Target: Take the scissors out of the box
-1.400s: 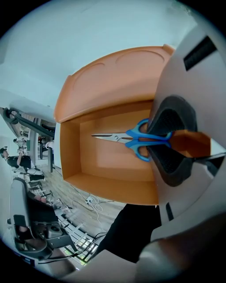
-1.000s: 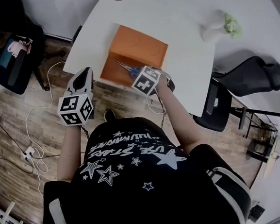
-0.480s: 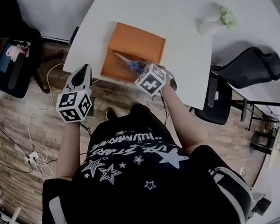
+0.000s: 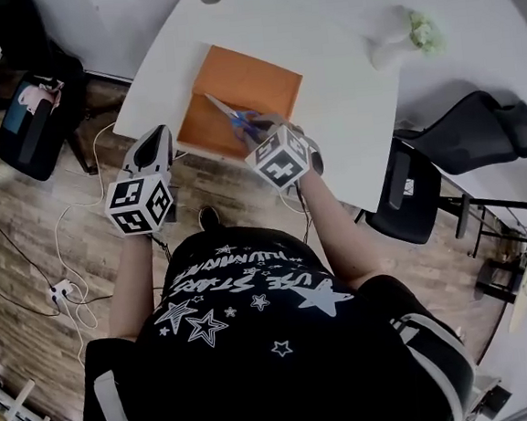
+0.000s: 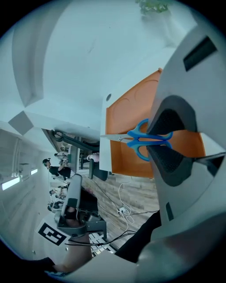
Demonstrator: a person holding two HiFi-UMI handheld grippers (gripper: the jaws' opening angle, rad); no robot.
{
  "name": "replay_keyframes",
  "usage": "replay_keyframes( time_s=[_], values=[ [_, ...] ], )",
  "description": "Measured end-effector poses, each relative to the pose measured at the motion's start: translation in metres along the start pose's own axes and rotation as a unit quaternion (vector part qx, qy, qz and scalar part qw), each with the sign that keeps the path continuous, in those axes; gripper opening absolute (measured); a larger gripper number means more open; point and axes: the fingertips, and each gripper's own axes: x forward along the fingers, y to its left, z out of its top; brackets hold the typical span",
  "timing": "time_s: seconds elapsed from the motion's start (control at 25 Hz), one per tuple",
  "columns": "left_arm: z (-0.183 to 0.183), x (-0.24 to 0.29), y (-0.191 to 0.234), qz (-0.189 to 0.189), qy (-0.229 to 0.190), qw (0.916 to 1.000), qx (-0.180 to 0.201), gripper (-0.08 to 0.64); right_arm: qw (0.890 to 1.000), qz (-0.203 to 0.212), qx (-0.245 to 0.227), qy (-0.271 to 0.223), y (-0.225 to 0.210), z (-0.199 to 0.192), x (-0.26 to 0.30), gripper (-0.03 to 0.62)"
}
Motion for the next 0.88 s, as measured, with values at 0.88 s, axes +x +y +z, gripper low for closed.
replay_keyframes(
  time_s=[0.88],
  values=[
    [-0.043, -0.056, -0.173, 0.027, -0.034, 0.9990, 0.011, 0.018, 0.994, -0.015, -0.023, -0.110, 0.011, -0.090, -0.147, 0.098]
  ],
)
